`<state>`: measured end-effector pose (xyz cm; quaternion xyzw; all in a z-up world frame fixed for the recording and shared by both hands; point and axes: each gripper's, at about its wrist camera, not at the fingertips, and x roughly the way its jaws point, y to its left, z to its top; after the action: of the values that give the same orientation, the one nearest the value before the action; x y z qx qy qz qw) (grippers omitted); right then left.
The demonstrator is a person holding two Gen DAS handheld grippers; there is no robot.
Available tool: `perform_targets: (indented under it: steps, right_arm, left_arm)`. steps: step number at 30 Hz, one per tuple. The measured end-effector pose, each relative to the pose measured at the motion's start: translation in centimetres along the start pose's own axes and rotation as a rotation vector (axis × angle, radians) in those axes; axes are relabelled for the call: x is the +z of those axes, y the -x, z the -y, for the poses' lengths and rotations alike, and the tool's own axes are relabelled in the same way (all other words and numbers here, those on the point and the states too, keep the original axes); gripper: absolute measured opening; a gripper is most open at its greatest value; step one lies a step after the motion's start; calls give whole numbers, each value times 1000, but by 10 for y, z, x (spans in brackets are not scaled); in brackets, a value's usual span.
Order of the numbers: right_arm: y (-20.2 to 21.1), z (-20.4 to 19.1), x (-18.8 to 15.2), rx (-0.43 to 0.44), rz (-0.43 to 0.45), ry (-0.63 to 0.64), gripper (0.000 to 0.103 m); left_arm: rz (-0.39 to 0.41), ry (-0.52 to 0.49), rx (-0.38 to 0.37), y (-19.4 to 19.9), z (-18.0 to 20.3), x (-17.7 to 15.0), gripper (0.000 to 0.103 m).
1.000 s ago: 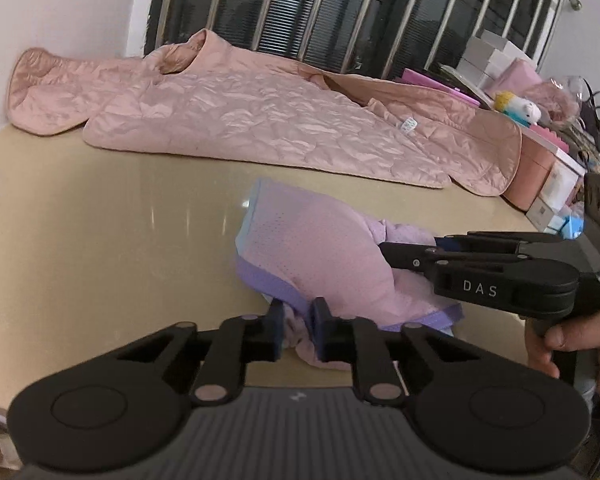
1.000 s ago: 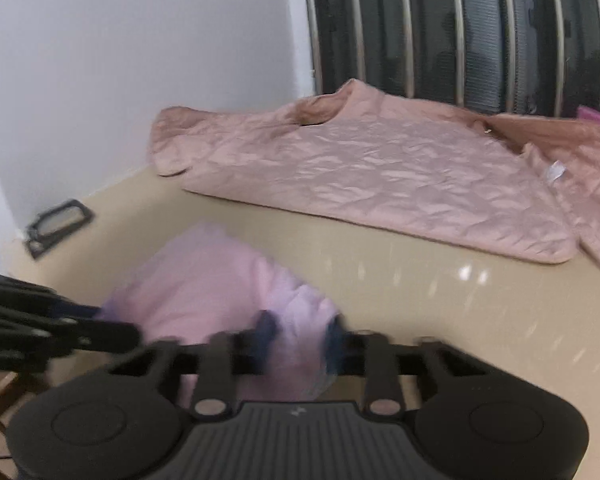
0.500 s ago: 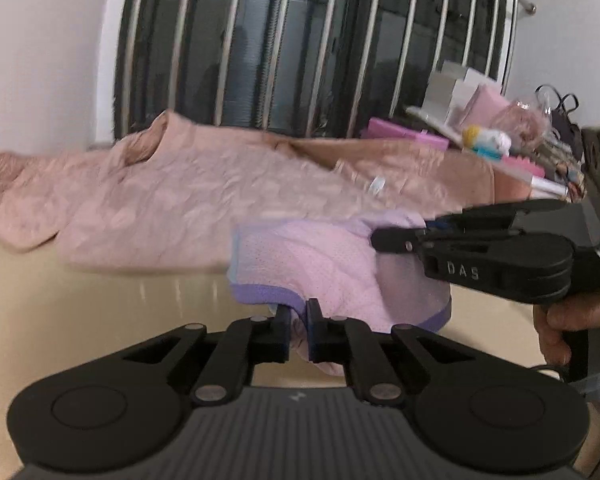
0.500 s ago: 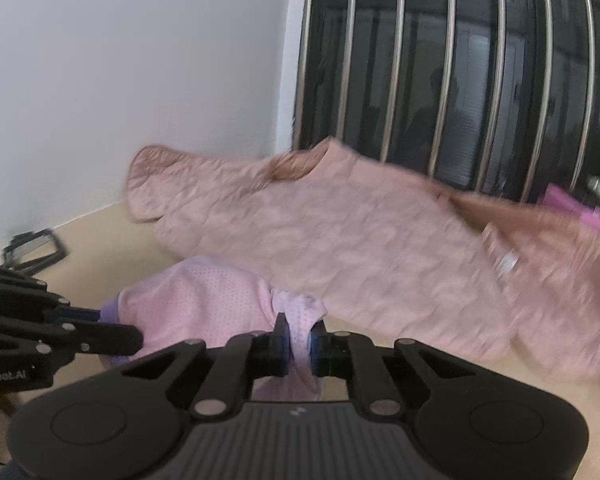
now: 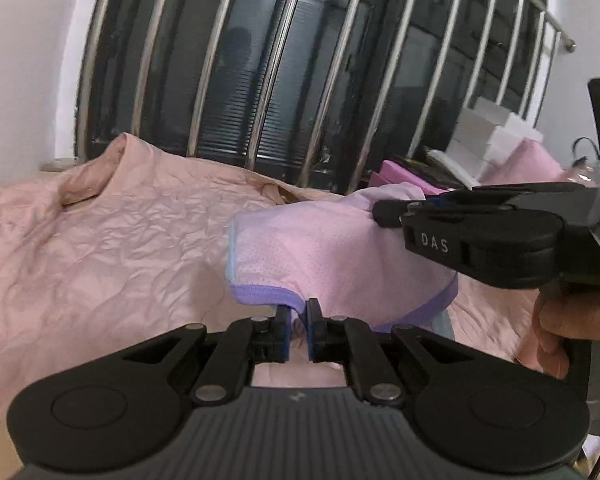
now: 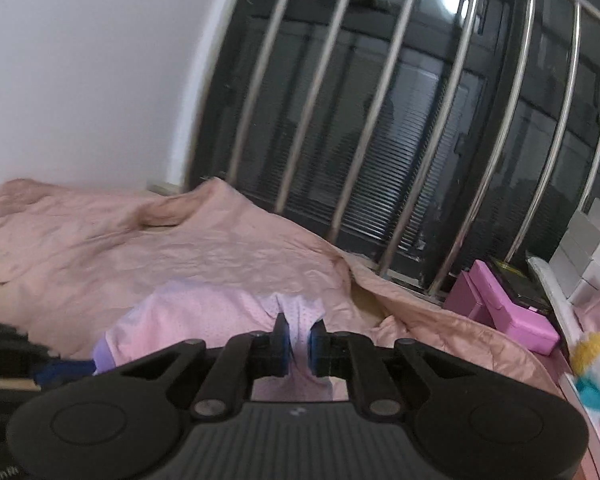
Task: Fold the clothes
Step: 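Lift the folded bundle with both tools and carry it onto the pink jacket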
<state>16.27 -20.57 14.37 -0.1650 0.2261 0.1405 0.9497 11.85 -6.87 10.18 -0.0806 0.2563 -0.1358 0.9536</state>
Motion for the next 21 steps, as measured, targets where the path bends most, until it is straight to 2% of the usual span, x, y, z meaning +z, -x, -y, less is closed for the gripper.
perform_targets:
  steps: [3, 5, 8, 9, 11, 13, 14, 15, 18, 20, 21]
  right_arm:
    - [-50, 18, 15, -21, -54, -7, 9]
    - [-90, 30, 11, -15, -104, -34, 9]
    - [-141, 41, -11, 7, -184, -91, 13]
    - [-155, 43, -20, 13, -214, -107, 18]
    - [-167, 42, -39, 11, -269, -118, 20]
    - [-151, 45, -47, -15, -231, -159, 34]
    - [-137, 49, -47, -35, -204, -193, 43]
    - [-123, 52, -48, -42, -184, -230, 47]
    - [-86, 63, -56, 14, -166, -358, 47]
    - [-78, 59, -68, 79, -198, -380, 45]
    - [-78, 56, -74, 84, -211, -376, 45]
  left_arm:
    - [-17, 1, 22, -42, -6, 15, 6]
    - [-74, 6, 20, -74, -10, 15, 7]
    - [-194, -32, 17, -120, -17, 1, 8]
    - [-190, -44, 35, -123, -20, -6, 11]
    - [-155, -55, 50, -123, -30, -17, 34]
    - [-124, -14, 31, -111, -46, -18, 44]
    - [-131, 0, 24, -106, -53, -16, 44]
    - [-137, 19, 27, -101, -60, -14, 44]
    - [-161, 52, 25, -93, -73, -12, 44]
    - [-175, 71, 14, -95, -74, -15, 44]
    - [-181, 81, 9, -97, -75, -17, 44]
